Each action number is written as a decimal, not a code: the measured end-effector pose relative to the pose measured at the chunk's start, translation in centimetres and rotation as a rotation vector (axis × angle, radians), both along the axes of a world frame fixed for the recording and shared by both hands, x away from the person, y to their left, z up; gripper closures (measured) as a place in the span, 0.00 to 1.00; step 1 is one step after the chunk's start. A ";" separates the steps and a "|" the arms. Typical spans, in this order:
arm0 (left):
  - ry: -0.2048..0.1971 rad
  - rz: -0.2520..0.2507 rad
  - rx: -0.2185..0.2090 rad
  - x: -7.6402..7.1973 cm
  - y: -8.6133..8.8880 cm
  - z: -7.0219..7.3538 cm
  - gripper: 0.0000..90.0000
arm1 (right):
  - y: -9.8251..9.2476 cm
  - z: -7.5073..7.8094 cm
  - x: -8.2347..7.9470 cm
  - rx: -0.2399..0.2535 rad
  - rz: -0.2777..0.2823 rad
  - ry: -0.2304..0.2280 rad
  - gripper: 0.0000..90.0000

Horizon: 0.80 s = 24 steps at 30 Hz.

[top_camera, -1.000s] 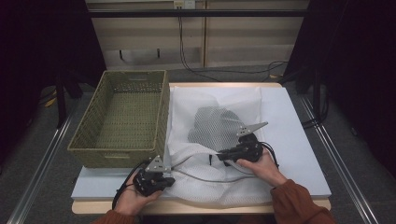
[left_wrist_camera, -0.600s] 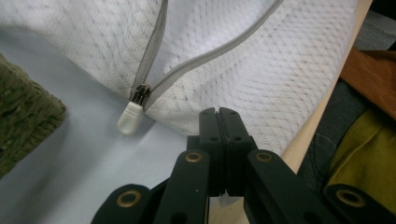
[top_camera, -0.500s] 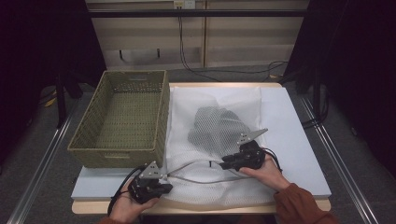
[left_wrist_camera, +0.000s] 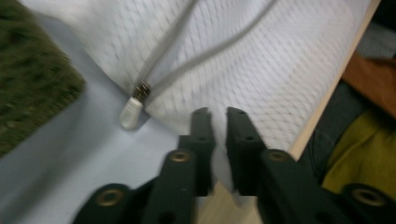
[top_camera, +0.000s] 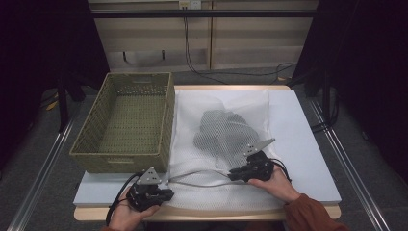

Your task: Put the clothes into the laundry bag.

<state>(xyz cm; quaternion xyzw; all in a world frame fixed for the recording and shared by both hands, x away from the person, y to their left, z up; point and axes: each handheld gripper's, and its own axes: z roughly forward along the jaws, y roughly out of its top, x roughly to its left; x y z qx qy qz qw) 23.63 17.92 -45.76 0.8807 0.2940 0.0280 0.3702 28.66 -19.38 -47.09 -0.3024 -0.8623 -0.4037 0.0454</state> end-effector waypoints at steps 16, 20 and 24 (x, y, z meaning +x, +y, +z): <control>-0.024 0.022 0.094 1.0 -0.9 -1.0 0.90 | 0.2 -0.7 -0.1 -0.026 0.024 0.013 0.93; -0.007 0.024 0.091 1.2 -0.7 -1.0 1.00 | 0.2 -0.6 -0.1 -0.028 0.018 0.016 0.94; -0.014 0.017 0.119 0.8 -0.7 -0.7 1.00 | 0.1 -0.5 -0.1 -0.016 0.021 0.013 0.95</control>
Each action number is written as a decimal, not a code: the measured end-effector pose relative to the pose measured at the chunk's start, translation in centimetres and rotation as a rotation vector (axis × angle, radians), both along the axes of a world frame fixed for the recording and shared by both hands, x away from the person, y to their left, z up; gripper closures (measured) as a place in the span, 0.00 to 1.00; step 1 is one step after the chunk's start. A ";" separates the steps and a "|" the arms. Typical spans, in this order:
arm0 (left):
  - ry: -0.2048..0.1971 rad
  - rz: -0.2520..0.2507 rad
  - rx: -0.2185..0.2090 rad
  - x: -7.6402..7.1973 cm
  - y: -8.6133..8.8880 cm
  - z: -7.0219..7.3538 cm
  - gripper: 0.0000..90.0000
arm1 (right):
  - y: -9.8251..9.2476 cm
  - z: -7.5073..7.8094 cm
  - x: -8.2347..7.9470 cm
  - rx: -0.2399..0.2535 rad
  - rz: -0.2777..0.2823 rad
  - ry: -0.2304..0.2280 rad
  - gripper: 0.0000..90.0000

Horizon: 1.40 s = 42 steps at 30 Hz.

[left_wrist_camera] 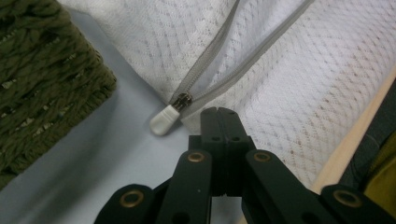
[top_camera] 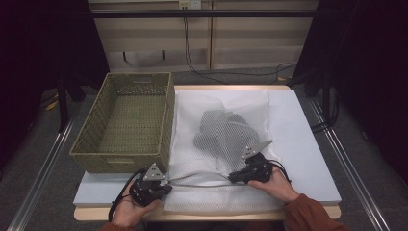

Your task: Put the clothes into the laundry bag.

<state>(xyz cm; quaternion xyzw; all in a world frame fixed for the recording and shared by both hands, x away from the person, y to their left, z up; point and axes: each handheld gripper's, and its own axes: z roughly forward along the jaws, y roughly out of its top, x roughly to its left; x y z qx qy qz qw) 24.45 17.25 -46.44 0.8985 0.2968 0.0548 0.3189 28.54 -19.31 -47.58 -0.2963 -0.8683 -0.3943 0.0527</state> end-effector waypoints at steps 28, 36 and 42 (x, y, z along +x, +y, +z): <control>-0.090 0.125 -0.107 1.3 2.4 0.4 0.73 | -5.1 2.4 -1.4 0.142 -0.176 -0.115 0.59; -0.086 0.099 -0.092 1.6 1.7 0.1 0.73 | -5.4 2.3 -1.5 0.138 -0.171 -0.115 0.57; -0.094 0.101 -0.090 1.5 1.8 0.2 0.73 | -5.4 2.5 -1.7 0.146 -0.171 -0.120 0.56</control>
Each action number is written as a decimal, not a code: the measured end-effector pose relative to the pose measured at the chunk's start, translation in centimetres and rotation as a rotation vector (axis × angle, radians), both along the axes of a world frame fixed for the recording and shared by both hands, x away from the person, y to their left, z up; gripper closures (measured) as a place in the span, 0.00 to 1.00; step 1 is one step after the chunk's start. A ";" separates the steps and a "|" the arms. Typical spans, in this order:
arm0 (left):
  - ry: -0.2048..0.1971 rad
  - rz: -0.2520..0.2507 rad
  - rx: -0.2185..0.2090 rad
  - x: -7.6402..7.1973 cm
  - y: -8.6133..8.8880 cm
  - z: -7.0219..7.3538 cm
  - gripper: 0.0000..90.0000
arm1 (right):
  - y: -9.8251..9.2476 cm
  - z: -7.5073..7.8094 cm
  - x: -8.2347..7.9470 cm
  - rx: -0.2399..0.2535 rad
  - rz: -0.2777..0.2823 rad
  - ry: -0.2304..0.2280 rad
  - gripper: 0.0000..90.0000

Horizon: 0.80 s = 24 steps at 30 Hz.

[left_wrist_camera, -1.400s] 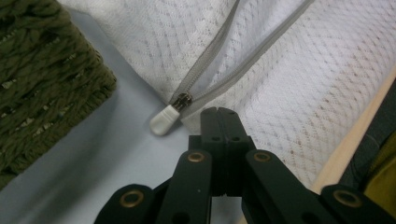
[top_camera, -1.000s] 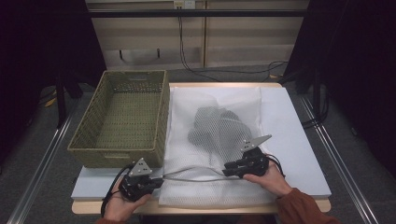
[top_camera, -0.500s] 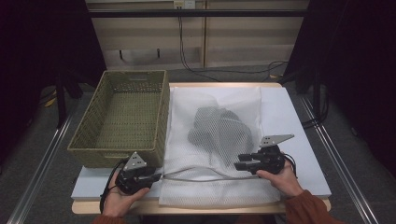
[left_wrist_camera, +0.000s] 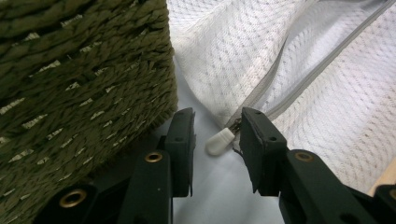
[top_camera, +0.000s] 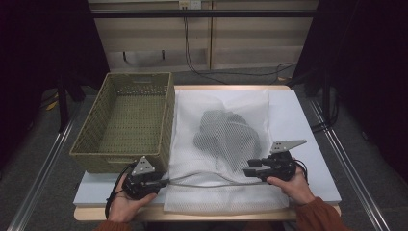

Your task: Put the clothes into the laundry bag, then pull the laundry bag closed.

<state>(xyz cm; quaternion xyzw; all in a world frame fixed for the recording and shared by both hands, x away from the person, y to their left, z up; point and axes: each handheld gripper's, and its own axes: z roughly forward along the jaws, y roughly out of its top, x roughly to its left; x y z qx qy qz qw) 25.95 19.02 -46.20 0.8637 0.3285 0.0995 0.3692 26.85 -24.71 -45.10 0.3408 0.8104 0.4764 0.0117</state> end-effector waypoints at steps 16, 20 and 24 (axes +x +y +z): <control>0.036 -0.085 0.051 0.1 -1.4 -0.8 0.80 | 0.1 -0.3 0.2 -0.014 0.003 0.007 0.54; 0.052 -0.088 0.032 0.0 -1.1 -0.8 0.83 | 0.1 -0.2 0.2 -0.017 -0.002 0.009 0.53; 0.067 -0.100 0.013 -0.3 -0.7 -0.7 0.84 | 0.1 -0.2 0.2 -0.017 -0.003 0.009 0.52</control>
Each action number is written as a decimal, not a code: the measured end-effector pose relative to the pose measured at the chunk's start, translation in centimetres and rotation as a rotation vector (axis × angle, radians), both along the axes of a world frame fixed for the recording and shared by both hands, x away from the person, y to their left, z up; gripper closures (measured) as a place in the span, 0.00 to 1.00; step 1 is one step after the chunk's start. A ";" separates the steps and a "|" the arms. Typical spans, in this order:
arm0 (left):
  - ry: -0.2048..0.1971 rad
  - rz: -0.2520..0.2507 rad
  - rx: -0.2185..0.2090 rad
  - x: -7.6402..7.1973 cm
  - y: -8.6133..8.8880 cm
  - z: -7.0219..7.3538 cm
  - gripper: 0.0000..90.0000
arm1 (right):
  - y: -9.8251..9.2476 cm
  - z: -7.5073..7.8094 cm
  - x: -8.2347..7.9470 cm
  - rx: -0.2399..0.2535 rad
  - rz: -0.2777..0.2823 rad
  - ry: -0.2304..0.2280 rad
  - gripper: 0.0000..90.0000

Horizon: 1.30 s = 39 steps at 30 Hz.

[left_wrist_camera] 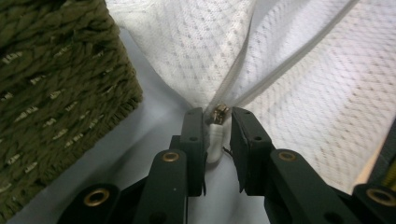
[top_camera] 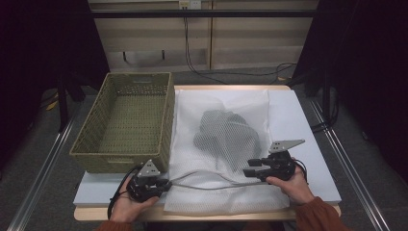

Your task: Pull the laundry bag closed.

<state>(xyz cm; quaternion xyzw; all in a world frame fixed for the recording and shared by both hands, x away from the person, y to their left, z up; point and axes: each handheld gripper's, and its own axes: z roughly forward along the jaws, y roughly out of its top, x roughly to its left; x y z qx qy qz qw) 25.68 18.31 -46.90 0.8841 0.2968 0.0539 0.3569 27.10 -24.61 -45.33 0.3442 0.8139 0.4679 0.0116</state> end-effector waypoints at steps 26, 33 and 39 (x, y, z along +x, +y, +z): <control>0.005 0.054 -0.128 0.0 -0.7 0.9 0.91 | 0.2 -0.1 0.0 -0.004 0.013 -0.001 0.50; 0.024 0.029 -0.104 0.2 -1.7 0.6 0.89 | 0.3 -0.3 0.0 -0.012 0.026 0.002 0.50; -0.008 0.083 -0.130 0.6 0.0 1.1 0.88 | 0.3 -0.2 0.0 -0.008 0.026 0.002 0.50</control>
